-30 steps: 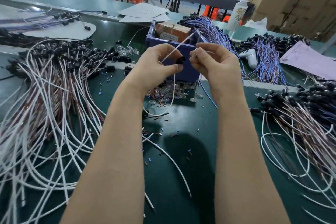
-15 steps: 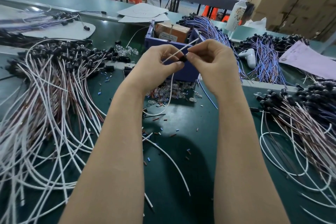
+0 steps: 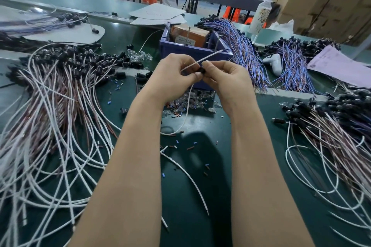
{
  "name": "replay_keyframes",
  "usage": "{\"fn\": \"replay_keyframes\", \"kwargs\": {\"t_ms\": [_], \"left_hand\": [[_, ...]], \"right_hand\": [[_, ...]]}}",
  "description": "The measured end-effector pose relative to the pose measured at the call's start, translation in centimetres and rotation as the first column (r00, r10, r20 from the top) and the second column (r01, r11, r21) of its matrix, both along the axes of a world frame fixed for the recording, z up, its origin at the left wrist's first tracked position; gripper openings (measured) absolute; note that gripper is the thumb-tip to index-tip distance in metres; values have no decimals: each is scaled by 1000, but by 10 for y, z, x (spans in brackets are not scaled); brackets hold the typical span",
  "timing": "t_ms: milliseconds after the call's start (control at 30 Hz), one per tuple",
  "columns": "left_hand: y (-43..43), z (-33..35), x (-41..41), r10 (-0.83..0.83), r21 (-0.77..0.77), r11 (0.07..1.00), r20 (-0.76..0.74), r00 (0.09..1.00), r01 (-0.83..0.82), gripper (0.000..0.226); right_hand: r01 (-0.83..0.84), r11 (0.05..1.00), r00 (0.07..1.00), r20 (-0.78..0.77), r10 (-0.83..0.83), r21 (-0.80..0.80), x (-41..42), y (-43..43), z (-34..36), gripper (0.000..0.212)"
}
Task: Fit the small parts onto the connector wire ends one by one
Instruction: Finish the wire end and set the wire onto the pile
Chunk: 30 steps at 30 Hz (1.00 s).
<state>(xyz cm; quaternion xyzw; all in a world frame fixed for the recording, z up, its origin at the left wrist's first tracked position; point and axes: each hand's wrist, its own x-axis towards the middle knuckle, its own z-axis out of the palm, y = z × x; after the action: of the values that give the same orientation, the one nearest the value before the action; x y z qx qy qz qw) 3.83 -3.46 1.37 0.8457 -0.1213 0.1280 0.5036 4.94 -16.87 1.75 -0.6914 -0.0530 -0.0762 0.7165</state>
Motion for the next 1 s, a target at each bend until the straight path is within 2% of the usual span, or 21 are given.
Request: {"fn": "replay_keyframes", "kwargs": {"t_ms": [200,333,400,433,500,567,600,633,667,733,800,867,933,1000], "left_hand": [[-4,-2,3,48,-32,998,-106,993,-52,10],[-6,-1,1,54,19,998,-157,986,-52,17],[-6,0,2,92,31,996,-176,980,-88,14],[-5,0,3,118,5,993,-185,976,-119,14],[-1,1,5,164,-92,978,-202,966,-186,21],[1,2,6,179,-147,966,-207,962,-211,27],[1,2,6,171,-154,967,-211,963,-205,29],[1,2,6,157,-164,967,-216,964,-194,30],[-1,2,6,143,-180,966,-222,965,-185,31],[-4,3,7,134,-225,957,-217,967,-183,33],[-8,5,8,134,-284,940,-196,971,-187,35],[-11,6,8,155,-321,924,-176,972,-206,36],[-12,5,9,200,-344,905,-176,964,-251,36],[-12,5,11,241,-394,868,-199,950,-302,35]], "right_hand": [[10,995,995,-102,0,103,0,-1,-4,25],[-28,988,998,-68,18,-154,0,-3,-5,14],[18,947,995,-91,-50,-322,2,-9,-7,17],[34,894,989,-114,-94,-448,4,-13,-8,18],[-68,688,972,-205,-119,-723,3,-21,-9,15],[-206,477,947,-297,-124,-854,-2,-22,-8,19],[-211,432,948,-291,-128,-877,-4,-20,-7,24],[-172,440,962,-247,-118,-881,-5,-17,-6,28],[-111,493,980,-178,-90,-863,-5,-12,-5,29],[-60,690,996,-90,-7,-721,-5,-1,-2,27],[-198,841,978,-154,139,-503,-9,12,0,20],[-358,855,933,-193,305,-376,-13,21,-3,12],[-440,816,898,-187,398,-376,-14,24,-8,10],[-466,794,885,-195,423,-390,-14,22,-8,15]]}}
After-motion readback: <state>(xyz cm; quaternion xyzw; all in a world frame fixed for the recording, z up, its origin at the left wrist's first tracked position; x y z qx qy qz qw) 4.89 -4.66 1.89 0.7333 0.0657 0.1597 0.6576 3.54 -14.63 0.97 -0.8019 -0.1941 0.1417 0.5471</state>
